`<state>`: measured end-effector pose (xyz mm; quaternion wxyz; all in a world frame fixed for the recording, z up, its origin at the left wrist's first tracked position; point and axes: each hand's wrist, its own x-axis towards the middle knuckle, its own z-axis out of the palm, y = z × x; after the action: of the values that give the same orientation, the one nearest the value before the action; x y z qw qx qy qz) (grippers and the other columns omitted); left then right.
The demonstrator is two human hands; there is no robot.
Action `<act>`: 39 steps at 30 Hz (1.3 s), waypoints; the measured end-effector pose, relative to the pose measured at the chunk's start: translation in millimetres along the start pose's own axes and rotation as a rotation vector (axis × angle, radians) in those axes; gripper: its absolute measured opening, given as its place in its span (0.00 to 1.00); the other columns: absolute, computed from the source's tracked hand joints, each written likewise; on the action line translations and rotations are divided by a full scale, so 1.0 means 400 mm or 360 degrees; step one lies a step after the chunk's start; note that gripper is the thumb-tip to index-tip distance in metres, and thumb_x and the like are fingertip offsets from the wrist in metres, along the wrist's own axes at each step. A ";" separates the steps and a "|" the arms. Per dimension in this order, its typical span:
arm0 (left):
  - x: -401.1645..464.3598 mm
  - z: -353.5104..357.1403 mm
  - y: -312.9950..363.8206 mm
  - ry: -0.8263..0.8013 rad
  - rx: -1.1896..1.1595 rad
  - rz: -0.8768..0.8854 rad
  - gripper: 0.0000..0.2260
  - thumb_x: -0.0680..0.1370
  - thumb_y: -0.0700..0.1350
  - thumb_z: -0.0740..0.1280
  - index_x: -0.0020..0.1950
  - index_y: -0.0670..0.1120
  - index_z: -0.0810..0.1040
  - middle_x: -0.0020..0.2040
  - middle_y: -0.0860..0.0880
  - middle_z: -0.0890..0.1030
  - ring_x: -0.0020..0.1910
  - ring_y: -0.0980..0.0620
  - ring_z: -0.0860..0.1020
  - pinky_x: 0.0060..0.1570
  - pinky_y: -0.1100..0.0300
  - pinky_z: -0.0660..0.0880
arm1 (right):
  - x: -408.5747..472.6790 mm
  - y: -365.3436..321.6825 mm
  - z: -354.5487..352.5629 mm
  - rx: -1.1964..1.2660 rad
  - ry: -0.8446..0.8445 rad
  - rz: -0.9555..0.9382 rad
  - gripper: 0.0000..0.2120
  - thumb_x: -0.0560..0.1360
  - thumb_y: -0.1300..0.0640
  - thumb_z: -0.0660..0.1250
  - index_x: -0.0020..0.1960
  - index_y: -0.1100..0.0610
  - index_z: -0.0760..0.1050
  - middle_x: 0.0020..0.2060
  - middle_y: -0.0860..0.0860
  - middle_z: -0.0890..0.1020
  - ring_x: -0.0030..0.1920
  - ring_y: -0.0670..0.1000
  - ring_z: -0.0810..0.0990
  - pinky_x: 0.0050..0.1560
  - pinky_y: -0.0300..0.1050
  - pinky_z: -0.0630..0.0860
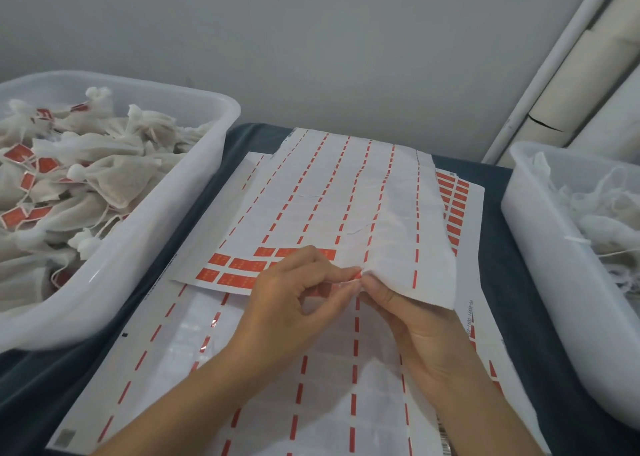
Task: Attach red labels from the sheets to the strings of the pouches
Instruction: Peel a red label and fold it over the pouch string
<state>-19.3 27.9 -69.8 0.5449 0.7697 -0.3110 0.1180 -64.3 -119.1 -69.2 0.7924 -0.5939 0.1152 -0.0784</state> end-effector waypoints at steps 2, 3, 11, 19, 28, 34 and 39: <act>-0.002 0.005 -0.002 0.0045 0.0059 0.0032 0.06 0.72 0.49 0.69 0.48 0.55 0.78 0.39 0.64 0.74 0.41 0.63 0.74 0.33 0.77 0.68 | -0.004 -0.002 0.001 -0.0057 0.0051 -0.0008 0.24 0.55 0.53 0.76 0.51 0.42 0.79 0.53 0.47 0.83 0.57 0.55 0.79 0.61 0.63 0.72; -0.003 0.007 -0.002 0.0063 0.0086 0.0045 0.06 0.72 0.48 0.69 0.48 0.54 0.79 0.40 0.64 0.73 0.41 0.63 0.73 0.33 0.77 0.68 | -0.006 -0.003 0.003 -0.0084 0.0072 -0.0006 0.24 0.54 0.51 0.76 0.50 0.41 0.79 0.53 0.47 0.83 0.57 0.55 0.79 0.61 0.64 0.72; -0.004 0.004 0.003 0.0082 0.0010 0.0017 0.06 0.71 0.45 0.69 0.45 0.54 0.79 0.39 0.62 0.75 0.40 0.63 0.74 0.31 0.77 0.67 | -0.015 -0.018 0.019 -0.0342 0.0119 0.0017 0.28 0.52 0.46 0.73 0.51 0.42 0.73 0.56 0.46 0.81 0.58 0.53 0.78 0.61 0.61 0.73; 0.004 0.001 0.006 0.0190 -0.0025 -0.0154 0.03 0.71 0.49 0.67 0.42 0.58 0.78 0.37 0.61 0.76 0.40 0.61 0.75 0.32 0.76 0.69 | -0.018 -0.019 0.007 -0.0280 0.0017 0.0087 0.30 0.50 0.43 0.75 0.52 0.41 0.77 0.51 0.41 0.83 0.57 0.51 0.80 0.62 0.61 0.72; 0.032 -0.030 0.025 0.0765 -0.0881 -0.0871 0.11 0.65 0.50 0.67 0.43 0.47 0.80 0.37 0.54 0.83 0.36 0.54 0.83 0.30 0.70 0.76 | 0.005 -0.040 -0.024 -0.0024 -0.0183 0.0096 0.19 0.66 0.61 0.69 0.57 0.51 0.76 0.48 0.55 0.84 0.46 0.57 0.84 0.43 0.45 0.81; 0.023 -0.022 0.023 0.0589 -0.0646 -0.0745 0.20 0.58 0.60 0.66 0.42 0.50 0.80 0.41 0.58 0.83 0.43 0.59 0.81 0.35 0.74 0.73 | 0.021 -0.069 -0.078 -0.0436 -0.0287 0.0437 0.14 0.70 0.62 0.70 0.54 0.52 0.76 0.40 0.54 0.85 0.37 0.53 0.85 0.33 0.38 0.79; 0.020 -0.024 0.017 0.0534 -0.0578 -0.0644 0.18 0.60 0.61 0.66 0.42 0.51 0.80 0.42 0.59 0.82 0.44 0.60 0.80 0.38 0.74 0.73 | 0.010 -0.163 -0.156 -0.1322 -0.0542 0.0654 0.34 0.57 0.44 0.79 0.60 0.43 0.71 0.45 0.44 0.85 0.44 0.48 0.84 0.41 0.40 0.79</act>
<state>-15.7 32.4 -56.9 0.7294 0.6760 -0.0736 0.0751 -76.8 -196.1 -23.8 0.4953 -0.8290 0.1202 0.2304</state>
